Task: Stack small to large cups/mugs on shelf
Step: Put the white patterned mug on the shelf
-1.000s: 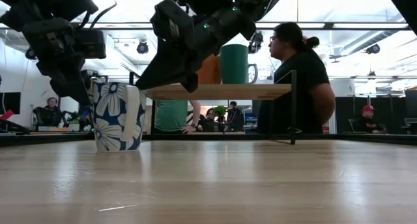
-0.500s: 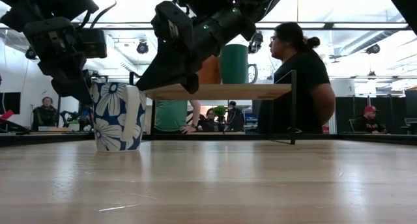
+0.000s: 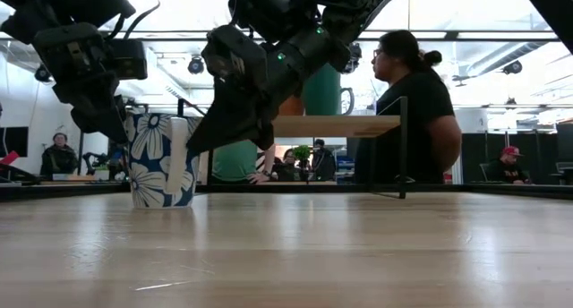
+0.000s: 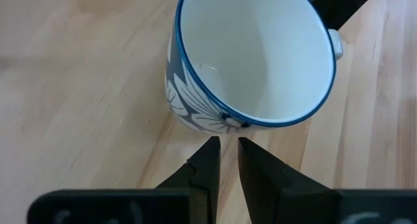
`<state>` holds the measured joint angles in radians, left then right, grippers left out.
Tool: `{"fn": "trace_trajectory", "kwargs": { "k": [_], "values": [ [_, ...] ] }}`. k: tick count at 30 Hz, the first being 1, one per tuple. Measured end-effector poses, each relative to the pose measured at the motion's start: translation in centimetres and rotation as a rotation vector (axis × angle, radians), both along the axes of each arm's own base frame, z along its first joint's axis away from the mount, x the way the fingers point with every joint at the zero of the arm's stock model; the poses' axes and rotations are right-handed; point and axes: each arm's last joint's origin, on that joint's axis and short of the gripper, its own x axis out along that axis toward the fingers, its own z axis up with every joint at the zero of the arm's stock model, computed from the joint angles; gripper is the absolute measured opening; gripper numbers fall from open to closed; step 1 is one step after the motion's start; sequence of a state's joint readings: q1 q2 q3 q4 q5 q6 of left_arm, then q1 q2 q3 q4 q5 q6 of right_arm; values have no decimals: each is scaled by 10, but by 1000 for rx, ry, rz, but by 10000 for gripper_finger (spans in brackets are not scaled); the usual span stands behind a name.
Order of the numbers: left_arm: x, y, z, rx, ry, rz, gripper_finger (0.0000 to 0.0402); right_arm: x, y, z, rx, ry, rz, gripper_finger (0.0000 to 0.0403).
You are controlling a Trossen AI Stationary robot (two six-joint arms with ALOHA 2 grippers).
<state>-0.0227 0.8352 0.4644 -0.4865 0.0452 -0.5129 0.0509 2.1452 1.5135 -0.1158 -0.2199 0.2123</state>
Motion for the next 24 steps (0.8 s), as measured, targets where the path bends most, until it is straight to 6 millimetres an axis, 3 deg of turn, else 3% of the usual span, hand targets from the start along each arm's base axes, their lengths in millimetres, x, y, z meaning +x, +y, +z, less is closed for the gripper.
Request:
{"fn": "trace_trajectory", "kwargs": {
  "k": [24],
  "values": [
    [1,0,1,-4,-8,4,40,18,1,12,35,-186,41,8]
  ]
}}
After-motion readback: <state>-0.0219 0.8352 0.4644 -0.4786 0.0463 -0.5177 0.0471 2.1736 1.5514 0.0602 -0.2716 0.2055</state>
